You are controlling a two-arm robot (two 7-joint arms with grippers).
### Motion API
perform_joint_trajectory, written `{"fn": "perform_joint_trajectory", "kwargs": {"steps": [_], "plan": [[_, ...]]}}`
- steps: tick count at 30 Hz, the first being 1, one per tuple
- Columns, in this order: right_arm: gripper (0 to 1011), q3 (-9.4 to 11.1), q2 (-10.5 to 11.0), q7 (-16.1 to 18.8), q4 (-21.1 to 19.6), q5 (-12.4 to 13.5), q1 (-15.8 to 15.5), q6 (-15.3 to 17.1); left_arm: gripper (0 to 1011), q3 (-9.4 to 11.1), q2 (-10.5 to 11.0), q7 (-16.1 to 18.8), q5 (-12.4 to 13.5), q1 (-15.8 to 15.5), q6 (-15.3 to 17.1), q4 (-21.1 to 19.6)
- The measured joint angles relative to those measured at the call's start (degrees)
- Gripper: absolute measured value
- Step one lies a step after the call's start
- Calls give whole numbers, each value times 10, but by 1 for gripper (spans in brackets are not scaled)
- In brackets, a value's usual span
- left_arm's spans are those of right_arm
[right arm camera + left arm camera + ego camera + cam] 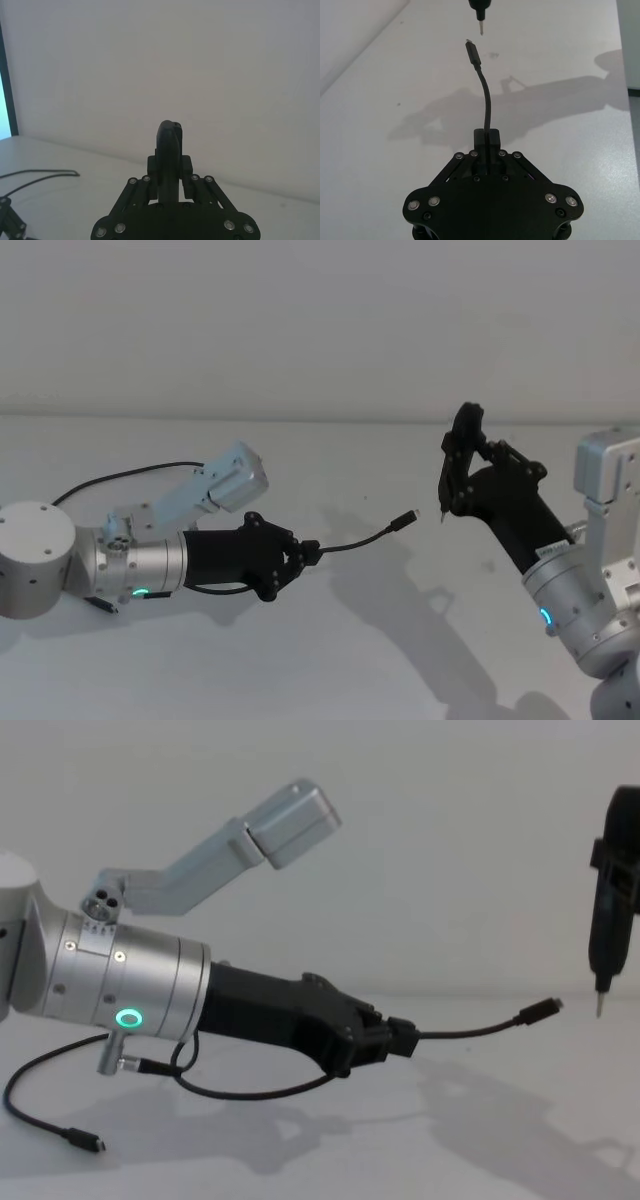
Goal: Pick up the data cable with the one hand.
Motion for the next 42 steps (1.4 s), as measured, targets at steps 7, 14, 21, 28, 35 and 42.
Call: {"fn": "perform_joint_trajectory", "kwargs": {"steps": [7, 14, 21, 28, 35, 42], "plan": [[274, 3, -1, -2, -11, -13, 5, -13, 41, -4, 2, 0, -4, 1, -2, -9], [275, 5, -5, -2, -19, -20, 10, -20, 41, -6, 4, 0, -7, 1, -3, -14], [274, 6, -12, -2, -25, -21, 12, -17, 39, -7, 4, -1, -9, 1, -4, -17], [275, 6, -20, -2, -30, -18, 11, -4, 40, -8, 5, -1, -9, 2, -4, -19], [275, 3, -25, 0, -33, -18, 11, 6, 41, -8, 5, -1, -10, 2, -5, -19], [274, 1, -29, 2, -34, -21, 12, 14, 40, -8, 5, -1, -10, 2, -5, -20]]}}
